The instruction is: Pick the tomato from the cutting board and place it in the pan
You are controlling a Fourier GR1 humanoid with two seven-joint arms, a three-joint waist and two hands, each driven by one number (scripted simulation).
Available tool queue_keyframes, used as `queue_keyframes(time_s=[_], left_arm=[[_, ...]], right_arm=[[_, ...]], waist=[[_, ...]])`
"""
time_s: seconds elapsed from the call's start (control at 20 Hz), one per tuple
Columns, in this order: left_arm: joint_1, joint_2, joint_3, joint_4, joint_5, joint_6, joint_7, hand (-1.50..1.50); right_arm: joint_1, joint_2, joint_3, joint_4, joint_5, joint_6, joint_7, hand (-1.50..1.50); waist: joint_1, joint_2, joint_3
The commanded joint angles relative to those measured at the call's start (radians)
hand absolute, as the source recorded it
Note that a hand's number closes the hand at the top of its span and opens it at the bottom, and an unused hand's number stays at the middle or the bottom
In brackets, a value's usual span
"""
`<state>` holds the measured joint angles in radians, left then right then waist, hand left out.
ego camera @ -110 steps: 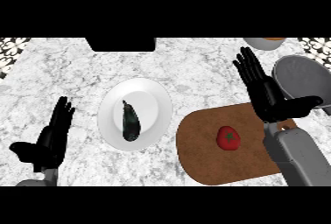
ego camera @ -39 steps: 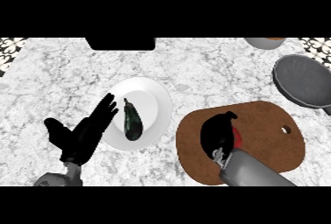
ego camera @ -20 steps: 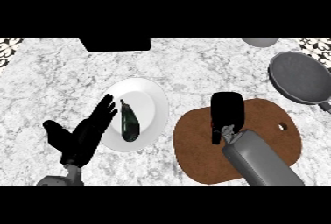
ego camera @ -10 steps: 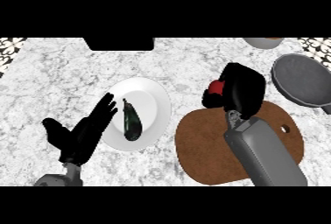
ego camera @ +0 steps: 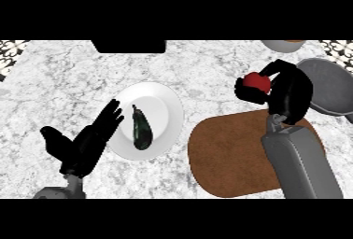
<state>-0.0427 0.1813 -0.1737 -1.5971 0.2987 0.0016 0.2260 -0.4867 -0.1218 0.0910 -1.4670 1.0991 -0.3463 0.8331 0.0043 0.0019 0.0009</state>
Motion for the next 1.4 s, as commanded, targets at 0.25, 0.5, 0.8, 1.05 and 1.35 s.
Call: queue_keyframes(time_s=[0.25, 0.5, 0.8, 1.05, 1.35], left_arm=[[-0.047, -0.047, 0.0, 0.018, -0.017, 0.012, 0.024, 0.0], [-0.034, -0.063, -0.015, 0.08, -0.049, -0.009, -0.048, 0.0], [-0.076, -0.061, 0.002, 0.047, -0.042, 0.001, 0.005, 0.0], [-0.039, -0.039, -0.006, 0.015, -0.03, -0.042, 0.001, 0.0], [-0.063, -0.048, 0.006, 0.032, -0.029, -0.036, 0.012, 0.0]], right_arm=[[-0.081, -0.127, -0.173, 0.375, -0.042, -0.177, -0.216, 1.5], [-0.107, -0.214, -0.285, 0.589, -0.114, -0.364, -0.406, 1.5], [-0.237, -0.282, -0.383, 0.858, -0.105, -0.556, -0.459, 1.5], [-0.236, -0.395, -0.489, 0.981, -0.281, -0.581, -0.699, 1.5], [-0.227, -0.444, -0.58, 1.075, -0.394, -0.591, -0.891, 1.5]], waist=[[0.012, 0.003, 0.0], [0.018, 0.009, 0.001], [0.035, 0.013, 0.002], [0.049, 0.019, 0.004], [0.05, 0.023, 0.006]])
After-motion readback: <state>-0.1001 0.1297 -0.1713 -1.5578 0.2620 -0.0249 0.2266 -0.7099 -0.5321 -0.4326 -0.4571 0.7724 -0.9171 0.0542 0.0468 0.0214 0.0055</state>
